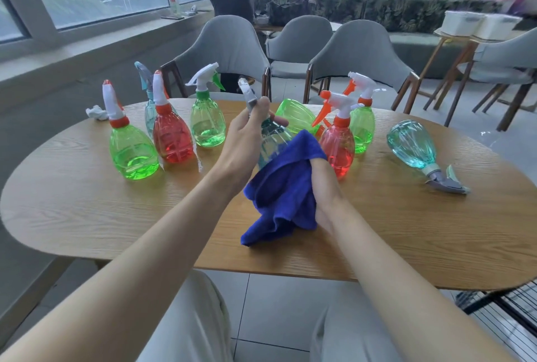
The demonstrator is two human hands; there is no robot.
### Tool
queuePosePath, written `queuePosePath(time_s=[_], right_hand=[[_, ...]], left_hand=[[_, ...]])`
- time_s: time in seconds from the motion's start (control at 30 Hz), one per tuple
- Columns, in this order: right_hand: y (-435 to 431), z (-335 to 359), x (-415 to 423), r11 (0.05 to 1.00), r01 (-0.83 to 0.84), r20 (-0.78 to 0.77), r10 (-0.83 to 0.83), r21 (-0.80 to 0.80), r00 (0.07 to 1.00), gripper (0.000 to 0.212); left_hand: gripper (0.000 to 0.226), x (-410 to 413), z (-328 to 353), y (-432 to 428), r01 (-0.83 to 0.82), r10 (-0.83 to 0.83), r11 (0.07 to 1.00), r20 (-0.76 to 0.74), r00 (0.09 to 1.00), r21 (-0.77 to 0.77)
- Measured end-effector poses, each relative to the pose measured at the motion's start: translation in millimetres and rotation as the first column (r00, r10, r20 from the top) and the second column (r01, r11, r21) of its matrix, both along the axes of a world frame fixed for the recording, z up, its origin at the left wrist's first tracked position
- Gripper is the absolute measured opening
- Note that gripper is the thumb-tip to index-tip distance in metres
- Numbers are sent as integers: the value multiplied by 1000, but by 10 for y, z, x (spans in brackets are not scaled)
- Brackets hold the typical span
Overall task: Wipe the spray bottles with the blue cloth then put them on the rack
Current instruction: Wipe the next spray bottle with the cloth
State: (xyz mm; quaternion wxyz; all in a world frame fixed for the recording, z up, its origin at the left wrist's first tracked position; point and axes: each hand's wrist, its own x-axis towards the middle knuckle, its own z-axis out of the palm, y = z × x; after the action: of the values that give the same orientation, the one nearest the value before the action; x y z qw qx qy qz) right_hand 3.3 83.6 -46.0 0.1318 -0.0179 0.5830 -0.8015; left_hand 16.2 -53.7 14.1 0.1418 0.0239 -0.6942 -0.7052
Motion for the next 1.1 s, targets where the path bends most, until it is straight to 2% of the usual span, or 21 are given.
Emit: queuePosePath(time_s=[0.03,0.13,0.2,0.3,0.37,0.43,0.5,0.6,0.63,0.7,0.77,0.9,1.0,1.1], right_hand=[[7,-11,19,1000,-5,40,6,-27,999,73],[27,-64,13,990,-17,111,33,-143,993,48],[4,-31,50,972,-69,109,96,-225,989,37],[-58,38,66,954,-88,95,120,-288,988,22],[-50,29,44,962,-106,82,130,-250,988,19],[-40,35,1,983,-104,73,116,-152,991,33],[-64,116,-49,994,-77,72,82,-74,994,34],[-93,257,-78,984,-4,-104,23,178,994,16],[-93,273,-76,960,35,-186,18,279,982,15],[-103,312,-1,905,122,-312,12,408,950,25],[-118,313,91,858,224,-450,10,462,893,31],[-163,220,150,724,440,-702,85,532,707,23],[-170,106,159,658,541,-803,172,525,570,43],[-117,-34,131,630,564,-817,211,534,537,61]], left_hand=[[54,10,-4,0,2,-2,1000,-2,1000,25],[42,5,8,20,-13,13,987,2,1000,161],[31,-14,26,33,-21,20,959,7,1000,282],[20,-6,53,30,-15,18,937,-4,1000,348],[22,12,55,4,13,-9,932,-13,1000,363],[25,12,48,-40,60,-55,924,-24,998,377],[27,22,49,-69,96,-94,927,-25,995,363],[27,49,60,-52,52,-48,952,-21,999,301],[27,58,71,-31,15,-8,960,-26,1000,279],[28,74,91,19,-64,77,961,-36,996,268],[27,64,94,68,-117,129,945,-20,991,305],[24,16,68,87,-242,219,894,104,970,378],[25,-28,41,78,-306,247,860,192,950,407],[25,-90,36,84,-340,268,838,220,938,428]])
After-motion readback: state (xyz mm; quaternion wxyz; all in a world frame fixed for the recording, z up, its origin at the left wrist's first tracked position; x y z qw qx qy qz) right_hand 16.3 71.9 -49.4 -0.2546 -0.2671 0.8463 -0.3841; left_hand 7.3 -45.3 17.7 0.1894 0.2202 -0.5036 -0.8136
